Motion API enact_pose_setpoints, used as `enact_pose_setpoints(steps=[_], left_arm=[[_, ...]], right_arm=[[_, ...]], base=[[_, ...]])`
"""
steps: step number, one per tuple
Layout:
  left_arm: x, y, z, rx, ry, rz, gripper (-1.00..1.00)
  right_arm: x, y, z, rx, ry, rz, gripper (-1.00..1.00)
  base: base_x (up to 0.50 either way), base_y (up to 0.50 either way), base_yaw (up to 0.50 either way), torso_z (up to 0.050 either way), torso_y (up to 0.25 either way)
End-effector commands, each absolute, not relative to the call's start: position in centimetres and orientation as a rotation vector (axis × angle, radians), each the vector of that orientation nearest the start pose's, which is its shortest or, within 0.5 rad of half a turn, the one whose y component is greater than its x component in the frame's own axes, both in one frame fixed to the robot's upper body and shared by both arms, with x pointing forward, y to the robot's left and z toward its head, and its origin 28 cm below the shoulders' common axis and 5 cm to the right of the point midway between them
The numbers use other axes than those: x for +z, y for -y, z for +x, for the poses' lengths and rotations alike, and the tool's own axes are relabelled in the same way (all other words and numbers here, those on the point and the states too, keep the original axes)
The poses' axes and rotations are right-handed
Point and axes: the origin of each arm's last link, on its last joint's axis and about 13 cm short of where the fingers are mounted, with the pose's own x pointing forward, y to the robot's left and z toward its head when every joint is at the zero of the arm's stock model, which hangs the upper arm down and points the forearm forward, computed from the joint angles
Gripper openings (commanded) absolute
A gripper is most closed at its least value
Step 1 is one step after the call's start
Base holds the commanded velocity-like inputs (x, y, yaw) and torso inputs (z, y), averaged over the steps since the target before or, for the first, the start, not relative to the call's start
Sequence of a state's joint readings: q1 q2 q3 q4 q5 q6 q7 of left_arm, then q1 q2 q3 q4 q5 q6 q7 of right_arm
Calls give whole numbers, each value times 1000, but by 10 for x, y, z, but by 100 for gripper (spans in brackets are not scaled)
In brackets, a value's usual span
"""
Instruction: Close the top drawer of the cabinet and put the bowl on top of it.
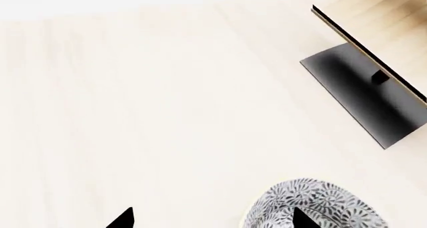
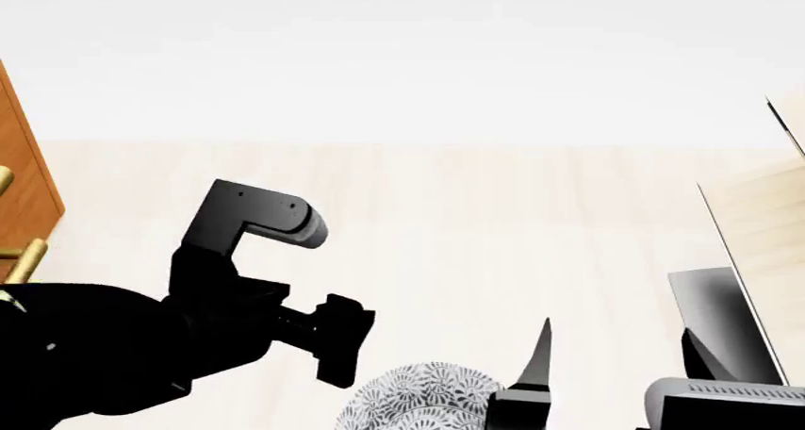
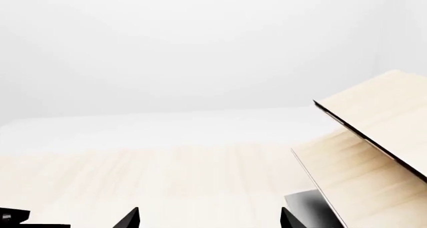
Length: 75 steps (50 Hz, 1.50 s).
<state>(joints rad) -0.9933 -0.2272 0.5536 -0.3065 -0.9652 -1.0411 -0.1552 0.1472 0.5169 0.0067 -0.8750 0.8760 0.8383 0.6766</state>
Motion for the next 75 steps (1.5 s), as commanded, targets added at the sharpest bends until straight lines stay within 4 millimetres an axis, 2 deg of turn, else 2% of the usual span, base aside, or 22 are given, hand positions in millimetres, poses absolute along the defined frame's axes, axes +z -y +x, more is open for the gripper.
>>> enact_pose_setpoints(steps=[1,24,47,55,75], left_arm=[[145,-162,340,-533,-645,-13,100],[133,-153,342,-592,-674,-35,100],[104,-142,338,-613,-736,-15,100],[89,-142,334,-612,-762,4,100],[68,-145,329,-619,-801,-2,100]], right_arm=[[163,122,172,-41,0,34,100],[163,124,173,-48,2,41,100],[158,125,172,-52,-7,47,100],[157,126,171,-53,-7,48,100],[157,125,170,-52,-6,49,100]], base=[[0,0,0,0,0],[0,0,0,0,0],[0,0,0,0,0],[0,0,0,0,0],[0,0,0,0,0]])
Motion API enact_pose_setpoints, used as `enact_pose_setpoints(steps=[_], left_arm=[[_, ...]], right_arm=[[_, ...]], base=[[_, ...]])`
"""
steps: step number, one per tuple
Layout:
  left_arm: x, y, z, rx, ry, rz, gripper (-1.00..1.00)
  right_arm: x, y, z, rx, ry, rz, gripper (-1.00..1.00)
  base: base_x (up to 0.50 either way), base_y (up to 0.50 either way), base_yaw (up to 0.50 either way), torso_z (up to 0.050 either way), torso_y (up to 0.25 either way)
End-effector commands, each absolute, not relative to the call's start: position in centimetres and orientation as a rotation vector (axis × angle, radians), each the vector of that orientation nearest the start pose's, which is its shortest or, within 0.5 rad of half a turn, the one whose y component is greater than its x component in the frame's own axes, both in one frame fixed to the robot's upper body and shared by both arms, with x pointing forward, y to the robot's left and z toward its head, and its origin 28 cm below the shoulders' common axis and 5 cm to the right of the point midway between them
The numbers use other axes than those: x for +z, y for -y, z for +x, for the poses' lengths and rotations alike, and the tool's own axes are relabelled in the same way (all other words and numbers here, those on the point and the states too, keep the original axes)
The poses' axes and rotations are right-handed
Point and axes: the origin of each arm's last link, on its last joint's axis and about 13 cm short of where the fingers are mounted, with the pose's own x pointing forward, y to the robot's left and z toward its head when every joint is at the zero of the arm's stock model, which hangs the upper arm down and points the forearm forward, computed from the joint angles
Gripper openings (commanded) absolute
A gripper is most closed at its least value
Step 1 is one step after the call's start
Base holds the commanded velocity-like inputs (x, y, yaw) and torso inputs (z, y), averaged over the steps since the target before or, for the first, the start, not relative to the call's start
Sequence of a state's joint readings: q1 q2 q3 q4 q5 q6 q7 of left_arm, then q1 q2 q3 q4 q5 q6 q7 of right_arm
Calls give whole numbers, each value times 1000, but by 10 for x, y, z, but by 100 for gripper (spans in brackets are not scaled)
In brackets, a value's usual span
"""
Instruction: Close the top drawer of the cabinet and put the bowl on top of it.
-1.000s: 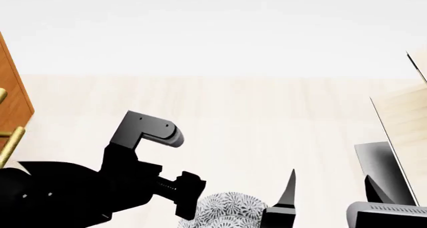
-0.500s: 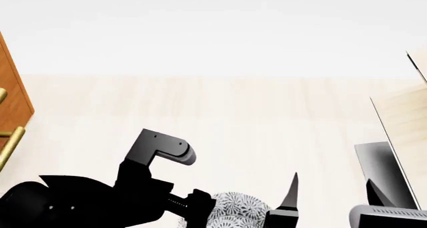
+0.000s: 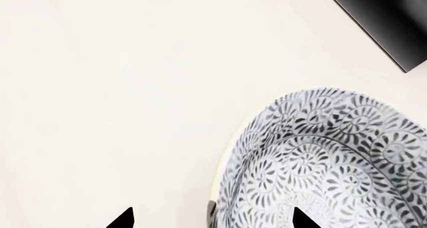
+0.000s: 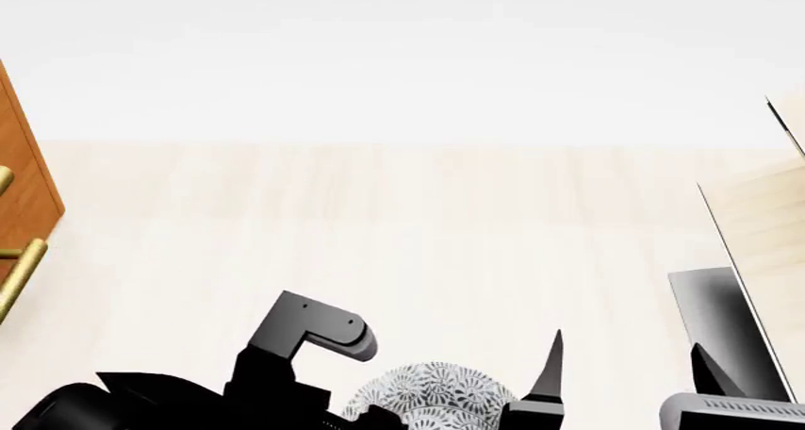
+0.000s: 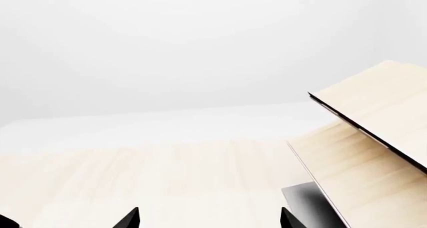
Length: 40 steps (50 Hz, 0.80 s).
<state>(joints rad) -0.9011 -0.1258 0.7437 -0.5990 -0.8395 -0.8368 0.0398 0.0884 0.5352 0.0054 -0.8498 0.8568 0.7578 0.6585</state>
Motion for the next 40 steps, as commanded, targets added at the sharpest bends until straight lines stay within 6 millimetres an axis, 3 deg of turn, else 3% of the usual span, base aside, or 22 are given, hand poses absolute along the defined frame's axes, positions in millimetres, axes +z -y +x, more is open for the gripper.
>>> enact_pose_setpoints(steps=[1,24,25,40], left_arm=[[66,-145,329,-620,-805,-3,100],[54,-142,327,-613,-794,-5,100],[54,-142,328,-603,-791,-14,-100],[54,-144,329,-616,-773,13,-100]], right_arm=[[156,125,170,-50,-6,48,100],[156,127,169,-55,-5,48,100],[155,127,169,-56,-5,48,100],[155,127,169,-58,-6,53,100]], base=[[0,0,0,0,0],[0,0,0,0,0],[0,0,0,0,0],[0,0,0,0,0]])
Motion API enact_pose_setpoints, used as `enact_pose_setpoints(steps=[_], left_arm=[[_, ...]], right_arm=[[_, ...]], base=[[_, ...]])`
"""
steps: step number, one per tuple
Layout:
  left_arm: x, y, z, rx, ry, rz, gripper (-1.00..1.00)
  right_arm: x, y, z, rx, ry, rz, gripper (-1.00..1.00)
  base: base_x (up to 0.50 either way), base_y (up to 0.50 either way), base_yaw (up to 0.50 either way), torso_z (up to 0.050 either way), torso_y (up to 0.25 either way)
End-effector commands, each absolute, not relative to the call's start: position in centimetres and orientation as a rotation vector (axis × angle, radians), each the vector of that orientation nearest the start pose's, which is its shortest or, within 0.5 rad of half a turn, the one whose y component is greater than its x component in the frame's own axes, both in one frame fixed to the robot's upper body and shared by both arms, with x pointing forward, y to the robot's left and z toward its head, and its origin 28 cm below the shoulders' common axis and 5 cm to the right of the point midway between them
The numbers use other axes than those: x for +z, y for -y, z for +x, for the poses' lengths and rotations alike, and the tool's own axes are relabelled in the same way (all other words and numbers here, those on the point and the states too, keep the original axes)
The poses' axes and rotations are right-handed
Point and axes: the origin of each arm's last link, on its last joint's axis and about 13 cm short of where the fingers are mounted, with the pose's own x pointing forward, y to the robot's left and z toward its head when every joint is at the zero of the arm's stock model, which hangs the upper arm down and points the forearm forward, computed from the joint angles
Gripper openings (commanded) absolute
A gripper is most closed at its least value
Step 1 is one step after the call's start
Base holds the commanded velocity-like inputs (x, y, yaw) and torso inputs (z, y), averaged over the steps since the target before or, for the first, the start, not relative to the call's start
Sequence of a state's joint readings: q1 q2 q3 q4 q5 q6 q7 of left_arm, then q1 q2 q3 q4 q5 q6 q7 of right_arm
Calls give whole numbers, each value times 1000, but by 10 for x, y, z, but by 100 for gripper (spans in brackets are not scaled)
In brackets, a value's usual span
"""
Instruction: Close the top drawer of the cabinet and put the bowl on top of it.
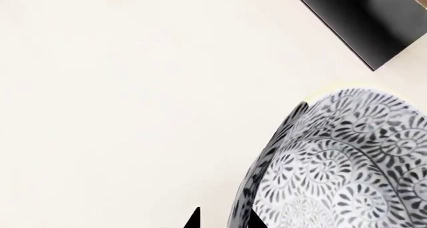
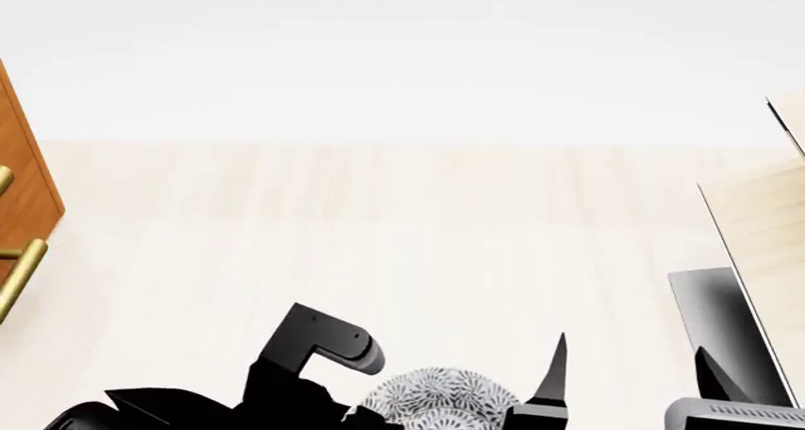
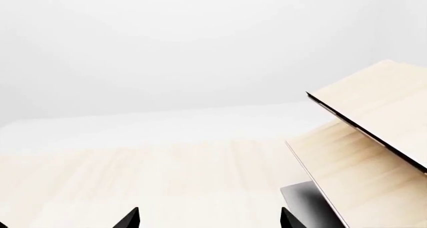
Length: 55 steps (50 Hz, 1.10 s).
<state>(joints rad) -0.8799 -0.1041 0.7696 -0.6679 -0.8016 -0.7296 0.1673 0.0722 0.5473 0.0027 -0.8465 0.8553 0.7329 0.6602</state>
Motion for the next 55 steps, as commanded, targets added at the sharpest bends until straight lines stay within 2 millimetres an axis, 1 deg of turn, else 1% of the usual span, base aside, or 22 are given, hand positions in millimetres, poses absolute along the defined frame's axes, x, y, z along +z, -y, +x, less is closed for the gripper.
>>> enact_pose_setpoints(steps=[1,9,20,23,25,28,30,31,34,35,39,48,51,54,55], left_arm=[[54,-144,329,-616,-773,14,-100],[55,-145,330,-600,-765,19,-100],[67,-145,327,-601,-735,21,-100],[77,-145,326,-603,-712,5,-100],[88,-145,325,-610,-689,-15,-100],[98,-145,324,-611,-662,15,-100],[106,-146,328,-592,-654,2,-100],[114,-147,328,-599,-636,0,-100],[121,-148,329,-589,-618,17,-100],[128,-150,330,-585,-606,25,-100],[144,-154,330,-579,-576,38,-100],[163,-162,331,-563,-535,43,-100],[175,-167,331,-554,-510,51,-100],[183,-169,332,-550,-497,44,-100],[190,-170,331,-553,-481,36,-100]], right_arm=[[155,127,169,-58,-6,52,100],[157,127,169,-57,-4,53,100],[158,126,169,-56,0,51,100],[159,126,168,-55,3,51,100],[158,126,168,-56,2,50,100],[158,126,168,-54,2,50,100],[158,126,168,-55,2,51,100],[158,126,168,-53,2,51,100],[158,126,167,-51,3,50,100],[157,126,168,-52,2,48,100],[156,127,168,-57,-1,53,100],[153,125,170,-50,-5,54,100],[155,126,170,-53,-6,53,100],[155,125,170,-51,-5,54,100],[153,124,170,-47,-7,51,100]], base=[[0,0,0,0,0],[0,0,0,0,0],[0,0,0,0,0],[0,0,0,0,0],[0,0,0,0,0],[0,0,0,0,0],[0,0,0,0,0],[0,0,0,0,0],[0,0,0,0,0],[0,0,0,0,0],[0,0,0,0,0],[0,0,0,0,0],[0,0,0,0,0],[0,0,0,0,0],[0,0,0,0,0]])
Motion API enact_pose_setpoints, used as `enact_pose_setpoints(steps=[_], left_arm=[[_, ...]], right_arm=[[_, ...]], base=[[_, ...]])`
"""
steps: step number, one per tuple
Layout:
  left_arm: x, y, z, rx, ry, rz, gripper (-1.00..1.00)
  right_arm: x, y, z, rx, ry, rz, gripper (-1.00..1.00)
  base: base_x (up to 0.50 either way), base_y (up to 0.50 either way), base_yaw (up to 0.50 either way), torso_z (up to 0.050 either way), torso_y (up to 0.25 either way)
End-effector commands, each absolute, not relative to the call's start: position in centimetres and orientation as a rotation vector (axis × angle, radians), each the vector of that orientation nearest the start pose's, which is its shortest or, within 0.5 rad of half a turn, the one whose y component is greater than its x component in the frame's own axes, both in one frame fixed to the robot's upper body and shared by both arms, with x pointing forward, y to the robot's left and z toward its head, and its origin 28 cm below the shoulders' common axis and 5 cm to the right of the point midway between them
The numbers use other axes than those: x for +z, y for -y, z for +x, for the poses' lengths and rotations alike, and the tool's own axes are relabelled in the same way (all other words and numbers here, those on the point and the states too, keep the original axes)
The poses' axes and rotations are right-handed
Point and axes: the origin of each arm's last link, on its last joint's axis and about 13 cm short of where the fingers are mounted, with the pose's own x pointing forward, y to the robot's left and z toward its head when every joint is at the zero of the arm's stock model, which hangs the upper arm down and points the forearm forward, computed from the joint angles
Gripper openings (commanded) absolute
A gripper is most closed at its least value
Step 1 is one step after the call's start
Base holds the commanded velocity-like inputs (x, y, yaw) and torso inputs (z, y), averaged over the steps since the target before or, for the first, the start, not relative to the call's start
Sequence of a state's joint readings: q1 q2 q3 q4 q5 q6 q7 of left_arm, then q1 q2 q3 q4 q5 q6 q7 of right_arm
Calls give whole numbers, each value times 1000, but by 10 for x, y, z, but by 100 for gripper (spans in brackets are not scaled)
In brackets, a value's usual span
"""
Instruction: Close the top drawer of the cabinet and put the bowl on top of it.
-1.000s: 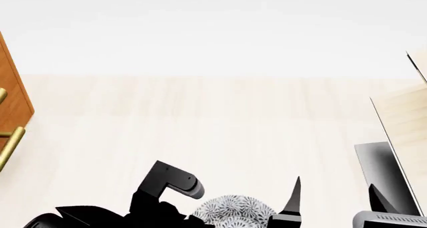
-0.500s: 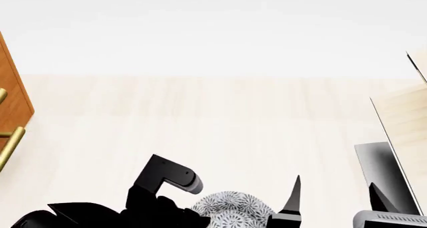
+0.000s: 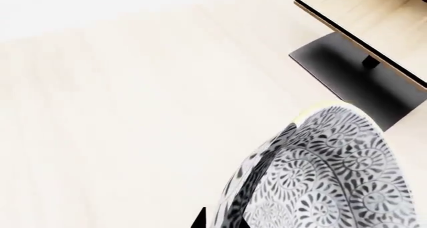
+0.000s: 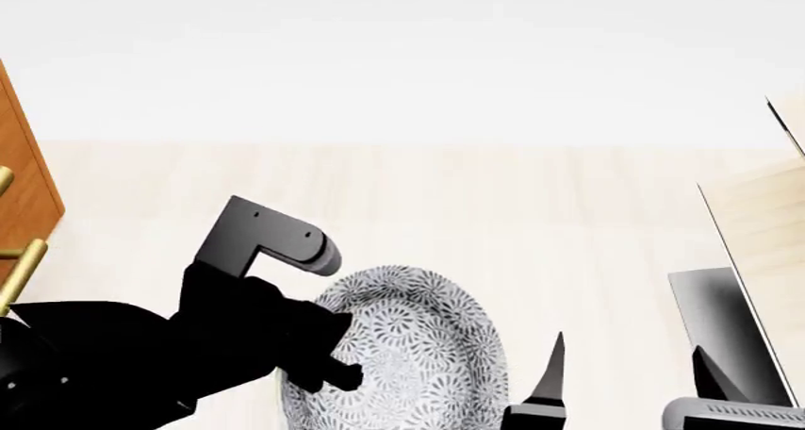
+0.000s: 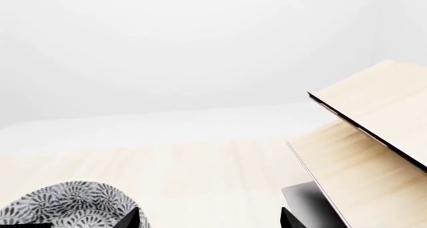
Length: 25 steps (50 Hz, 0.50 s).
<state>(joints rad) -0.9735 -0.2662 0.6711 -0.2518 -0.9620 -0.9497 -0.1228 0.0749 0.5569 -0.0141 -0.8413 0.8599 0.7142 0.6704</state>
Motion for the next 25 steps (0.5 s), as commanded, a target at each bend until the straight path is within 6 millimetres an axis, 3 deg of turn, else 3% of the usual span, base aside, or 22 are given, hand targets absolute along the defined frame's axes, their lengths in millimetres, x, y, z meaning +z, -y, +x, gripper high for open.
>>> enact_pose_setpoints(steps=[1,25], left_arm=[[192,-171,330,-554,-475,35,-100],[283,-192,329,-464,-282,-25,-100]], right_arm=[[153,124,170,-46,-7,50,100],[168,124,166,-43,17,34,100]], base=[[0,0,0,0,0],[0,0,0,0,0]])
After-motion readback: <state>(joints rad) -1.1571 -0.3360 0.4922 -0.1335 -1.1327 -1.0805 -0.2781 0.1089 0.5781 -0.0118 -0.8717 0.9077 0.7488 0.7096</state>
